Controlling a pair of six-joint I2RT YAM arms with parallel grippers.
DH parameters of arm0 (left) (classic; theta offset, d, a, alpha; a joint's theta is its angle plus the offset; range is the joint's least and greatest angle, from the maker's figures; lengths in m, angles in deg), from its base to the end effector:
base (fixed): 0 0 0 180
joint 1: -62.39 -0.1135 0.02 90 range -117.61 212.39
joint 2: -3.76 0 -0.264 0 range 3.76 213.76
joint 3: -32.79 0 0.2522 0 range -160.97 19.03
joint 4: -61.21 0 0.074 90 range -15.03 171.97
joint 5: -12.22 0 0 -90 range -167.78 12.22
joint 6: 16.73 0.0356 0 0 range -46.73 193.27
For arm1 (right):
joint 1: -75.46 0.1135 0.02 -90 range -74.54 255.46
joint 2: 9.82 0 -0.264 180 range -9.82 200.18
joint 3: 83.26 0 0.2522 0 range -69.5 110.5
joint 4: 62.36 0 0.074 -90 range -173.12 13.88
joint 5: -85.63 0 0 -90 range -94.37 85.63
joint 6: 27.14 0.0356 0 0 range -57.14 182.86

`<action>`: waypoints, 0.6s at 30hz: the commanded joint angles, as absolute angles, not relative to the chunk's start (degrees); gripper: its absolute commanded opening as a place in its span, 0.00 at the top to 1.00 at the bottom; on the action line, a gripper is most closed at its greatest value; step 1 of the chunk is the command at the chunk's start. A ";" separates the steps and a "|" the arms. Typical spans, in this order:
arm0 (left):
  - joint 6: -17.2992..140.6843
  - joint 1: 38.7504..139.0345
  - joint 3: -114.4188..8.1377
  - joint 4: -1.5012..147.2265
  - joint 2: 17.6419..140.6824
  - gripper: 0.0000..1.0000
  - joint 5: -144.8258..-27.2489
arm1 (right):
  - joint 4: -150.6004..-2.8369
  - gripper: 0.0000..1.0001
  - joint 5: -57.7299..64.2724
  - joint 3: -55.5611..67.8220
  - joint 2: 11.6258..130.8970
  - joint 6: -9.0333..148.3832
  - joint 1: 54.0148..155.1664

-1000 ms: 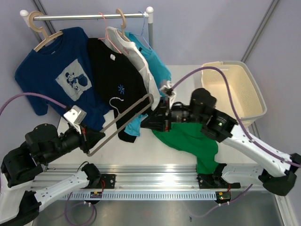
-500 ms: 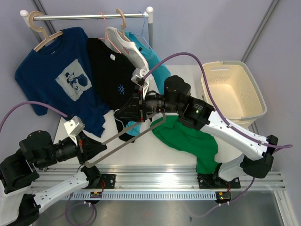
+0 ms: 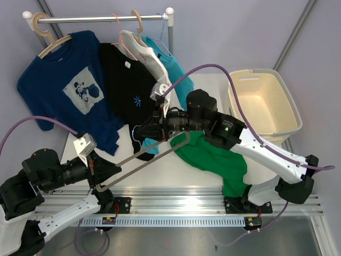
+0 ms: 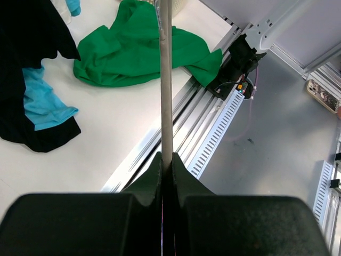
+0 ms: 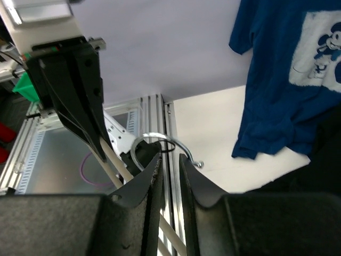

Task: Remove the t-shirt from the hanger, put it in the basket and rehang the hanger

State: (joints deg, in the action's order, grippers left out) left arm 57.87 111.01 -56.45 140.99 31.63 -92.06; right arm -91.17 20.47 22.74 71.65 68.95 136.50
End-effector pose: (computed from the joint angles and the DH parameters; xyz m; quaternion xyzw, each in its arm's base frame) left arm 0.0003 -0.0136 0.4240 0.2997 0.7505 -0.3931 0.4387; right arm 0.1401 0.2840 0.4714 -0.4601 0.5676 0.4986 0.4664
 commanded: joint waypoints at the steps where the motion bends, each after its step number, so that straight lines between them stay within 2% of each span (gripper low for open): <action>1: 59.74 111.17 -57.96 136.58 30.21 1.00 -98.69 | -93.09 0.74 15.76 20.33 68.32 65.23 134.97; 7: 59.03 111.17 -57.87 136.75 30.30 1.00 -95.89 | -96.07 0.72 14.53 17.60 64.46 65.23 134.61; 11: 58.16 111.17 -59.19 139.21 31.70 1.00 -87.02 | -97.13 0.68 14.35 13.91 57.27 66.64 134.61; 13: 57.54 111.17 -59.89 140.62 32.67 1.00 -79.47 | -97.22 0.65 13.65 9.80 53.57 68.04 134.61; 14: 56.84 111.17 -60.94 141.40 33.19 1.00 -75.53 | -97.22 0.59 12.08 8.29 48.85 68.48 134.61; 15: 56.40 111.17 -61.56 143.76 33.72 1.00 -67.75 | -97.30 0.58 11.02 6.54 46.45 69.18 134.70; 18: 54.73 111.17 -63.76 148.59 36.53 1.00 -54.11 | -99.49 0.56 6.71 0.82 35.91 70.33 134.61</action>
State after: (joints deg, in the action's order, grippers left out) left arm 56.72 111.08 -60.78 145.95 34.04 -72.21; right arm -98.41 11.23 3.38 44.35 68.88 134.90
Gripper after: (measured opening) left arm 0.034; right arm 0.436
